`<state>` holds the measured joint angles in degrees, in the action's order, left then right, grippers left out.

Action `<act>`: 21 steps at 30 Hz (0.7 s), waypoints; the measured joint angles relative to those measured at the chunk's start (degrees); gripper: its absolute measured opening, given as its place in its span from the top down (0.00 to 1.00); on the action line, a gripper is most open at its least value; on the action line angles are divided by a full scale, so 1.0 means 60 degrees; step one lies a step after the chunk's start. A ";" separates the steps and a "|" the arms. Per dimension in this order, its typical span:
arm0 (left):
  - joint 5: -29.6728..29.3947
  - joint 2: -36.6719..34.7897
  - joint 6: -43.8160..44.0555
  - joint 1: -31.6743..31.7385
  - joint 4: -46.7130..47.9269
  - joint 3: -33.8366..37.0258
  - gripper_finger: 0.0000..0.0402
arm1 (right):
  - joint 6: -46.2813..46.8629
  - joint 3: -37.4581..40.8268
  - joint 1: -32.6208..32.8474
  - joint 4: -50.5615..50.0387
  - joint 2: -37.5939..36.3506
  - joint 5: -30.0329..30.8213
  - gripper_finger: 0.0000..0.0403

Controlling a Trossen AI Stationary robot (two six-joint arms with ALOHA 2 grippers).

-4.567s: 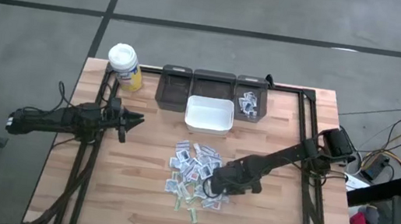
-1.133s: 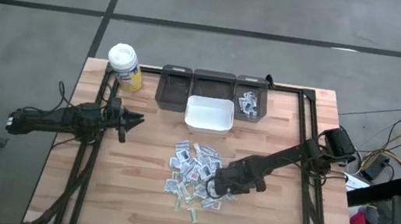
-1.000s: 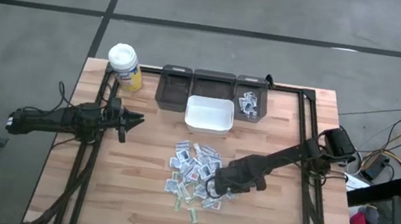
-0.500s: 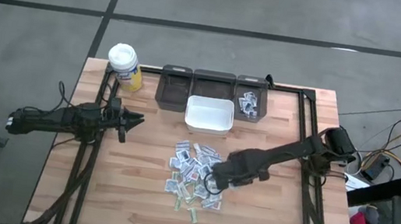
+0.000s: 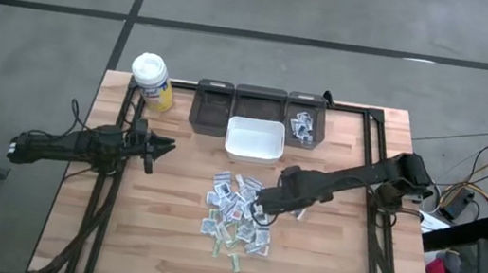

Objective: Pick & Place First Aid Supplies
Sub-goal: Put the blue alcohol pad into the right black bin

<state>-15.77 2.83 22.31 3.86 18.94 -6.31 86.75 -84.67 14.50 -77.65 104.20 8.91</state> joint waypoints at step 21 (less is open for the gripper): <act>0.0000 0.0000 0.0000 0.0000 0.0000 0.0002 0.77 | -0.3840 0.1495 -0.0007 0.0287 -0.0109 -0.0124 0.64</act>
<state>-15.77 2.83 22.31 3.86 18.94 -6.29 63.71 -75.70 14.46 -75.93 103.55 8.16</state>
